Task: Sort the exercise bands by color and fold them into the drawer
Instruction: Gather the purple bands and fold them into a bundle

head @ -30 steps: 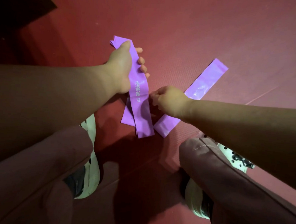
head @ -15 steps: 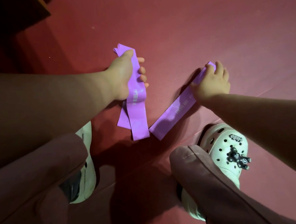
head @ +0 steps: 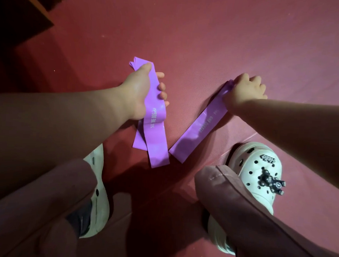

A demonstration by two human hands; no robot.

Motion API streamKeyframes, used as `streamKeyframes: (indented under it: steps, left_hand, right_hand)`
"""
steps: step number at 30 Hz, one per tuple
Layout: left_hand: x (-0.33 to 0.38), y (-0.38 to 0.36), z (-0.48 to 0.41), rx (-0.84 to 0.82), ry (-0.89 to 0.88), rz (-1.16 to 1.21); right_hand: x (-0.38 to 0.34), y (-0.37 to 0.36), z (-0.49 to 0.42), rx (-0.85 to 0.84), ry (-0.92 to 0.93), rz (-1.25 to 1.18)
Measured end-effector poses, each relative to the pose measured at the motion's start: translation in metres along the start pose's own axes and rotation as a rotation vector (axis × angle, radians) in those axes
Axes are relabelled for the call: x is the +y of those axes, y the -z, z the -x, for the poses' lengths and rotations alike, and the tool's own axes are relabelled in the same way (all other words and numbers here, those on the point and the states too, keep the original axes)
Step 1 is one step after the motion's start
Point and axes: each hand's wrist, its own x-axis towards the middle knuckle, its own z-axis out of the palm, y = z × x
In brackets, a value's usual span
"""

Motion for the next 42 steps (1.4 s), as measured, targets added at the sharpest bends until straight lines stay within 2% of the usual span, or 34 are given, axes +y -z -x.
streamKeyframes:
  steps: [7, 10, 12, 15, 19, 22, 25, 27, 31, 33, 36, 39, 42]
  left_hand:
    - [0.001, 0.001, 0.000, -0.003, 0.010, -0.007]
    - [0.002, 0.001, 0.000, -0.004, 0.014, -0.006]
    - [0.001, 0.000, -0.001, -0.007, 0.011, -0.003]
    - [0.001, 0.000, -0.001, -0.009, -0.001, -0.004]
    - [0.002, 0.001, -0.001, 0.003, -0.037, -0.007]
    - [0.001, 0.003, -0.005, 0.027, -0.102, -0.015]
    - [0.004, 0.006, -0.009, 0.058, -0.184, -0.008]
    - [0.006, 0.009, -0.009, 0.062, -0.197, 0.011]
    - [0.008, 0.009, -0.012, 0.047, -0.213, -0.022]
    - [0.008, 0.006, -0.012, 0.032, -0.232, -0.107]
    - [0.005, 0.010, -0.006, -0.121, -0.154, -0.071]
    - [0.000, 0.014, -0.003, -0.268, -0.023, 0.038]
    - [-0.003, 0.010, -0.008, -0.303, -0.024, -0.004]
  right_hand:
    - [0.000, 0.007, -0.004, -0.088, -0.065, -0.146]
    - [-0.009, 0.009, 0.001, -0.096, -0.043, -0.063]
    - [-0.014, 0.012, 0.011, -0.038, 0.016, -0.011]
    - [-0.021, 0.017, 0.032, 0.047, 0.199, -0.029]
    - [-0.040, 0.022, 0.052, -0.042, 0.316, -0.272]
    - [-0.054, 0.024, 0.067, -0.216, 0.405, -0.460]
    - [-0.068, 0.030, 0.085, -0.610, 0.449, -0.586]
    - [-0.073, 0.036, 0.095, -0.860, 0.413, -0.692]
    - [-0.083, 0.043, 0.107, -1.407, 0.229, -0.961]
    - [-0.089, 0.047, 0.109, -1.504, 0.246, -0.997]
    - [-0.096, 0.052, 0.109, -1.427, 0.224, -1.182]
    - [-0.099, 0.050, 0.097, -1.180, 0.151, -1.312]
    - [-0.096, 0.048, 0.085, -0.984, 0.084, -1.332]
